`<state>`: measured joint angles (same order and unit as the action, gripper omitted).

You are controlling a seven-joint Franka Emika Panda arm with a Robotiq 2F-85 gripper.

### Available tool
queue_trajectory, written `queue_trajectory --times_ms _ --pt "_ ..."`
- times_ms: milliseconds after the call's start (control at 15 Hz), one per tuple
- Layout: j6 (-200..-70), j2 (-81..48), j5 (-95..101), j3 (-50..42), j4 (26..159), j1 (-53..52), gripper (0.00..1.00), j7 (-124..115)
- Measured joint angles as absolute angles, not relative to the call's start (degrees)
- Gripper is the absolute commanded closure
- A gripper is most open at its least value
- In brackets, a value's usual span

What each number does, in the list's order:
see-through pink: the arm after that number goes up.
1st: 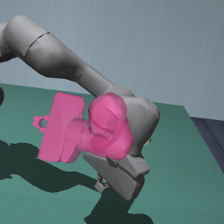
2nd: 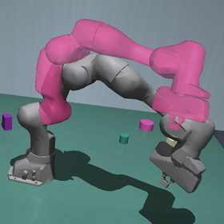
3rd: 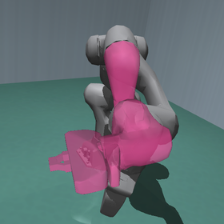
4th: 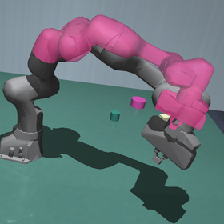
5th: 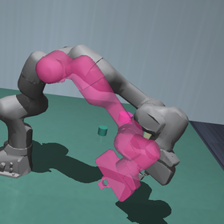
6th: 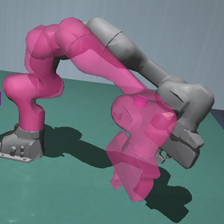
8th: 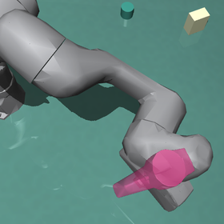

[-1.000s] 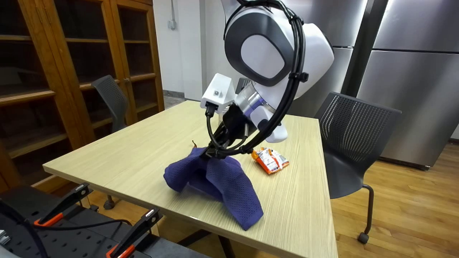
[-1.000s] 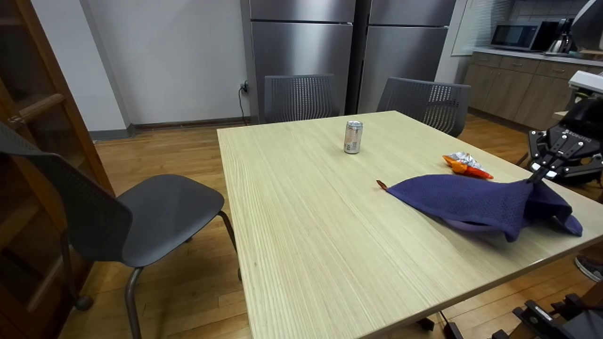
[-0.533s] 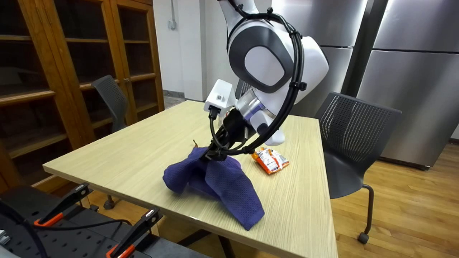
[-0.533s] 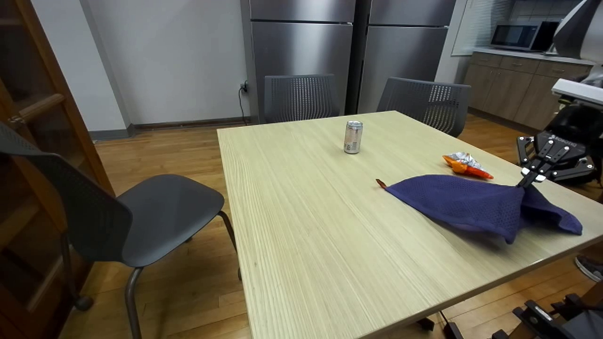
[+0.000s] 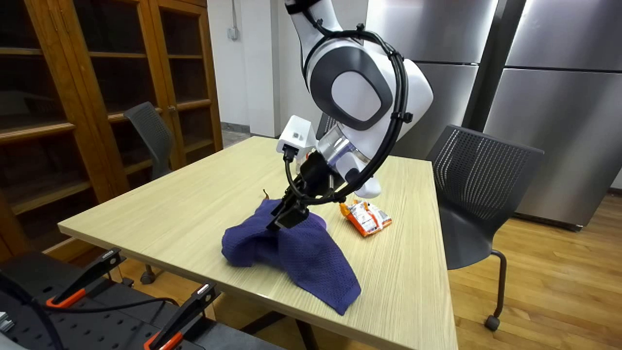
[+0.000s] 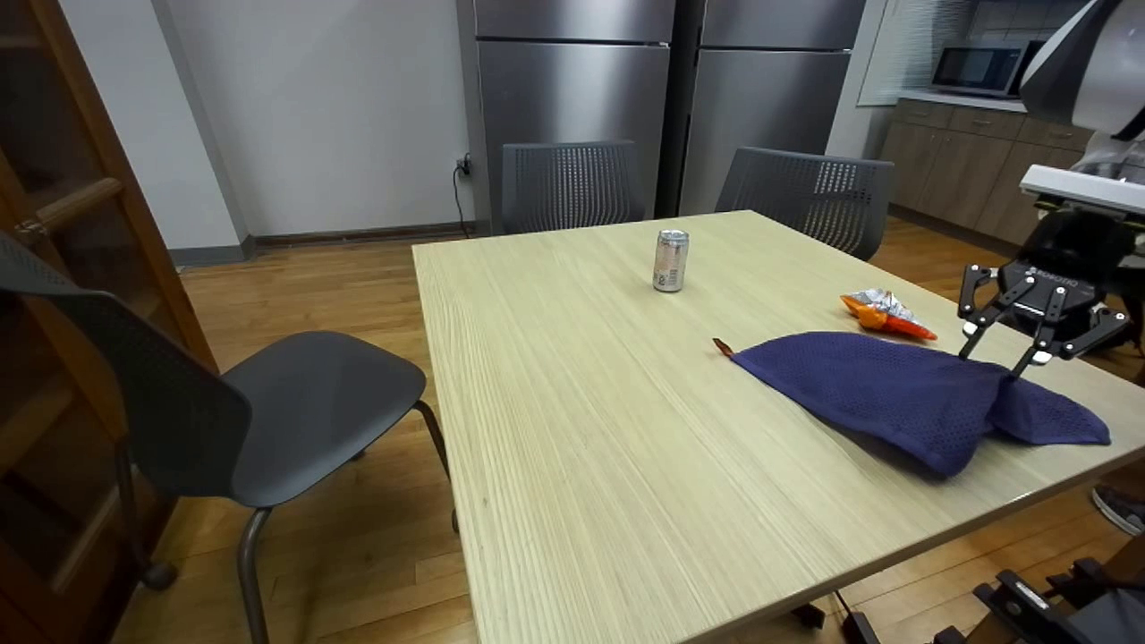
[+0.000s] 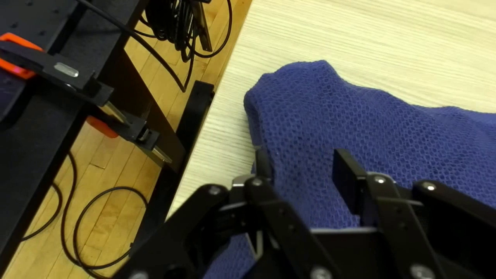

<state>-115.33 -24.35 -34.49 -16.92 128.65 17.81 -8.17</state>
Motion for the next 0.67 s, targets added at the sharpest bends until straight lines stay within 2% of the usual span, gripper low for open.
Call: queue_trajectory --times_ms 133,200,667 --pt "-115.3 -24.5 -33.6 -16.9 128.4 17.6 0.05 -9.1" --pt "-115.3 -24.5 -33.3 -16.9 128.4 17.5 0.01 -9.4" --pt "-116.8 -24.5 -33.2 -16.1 128.2 17.3 0.0 -9.6"
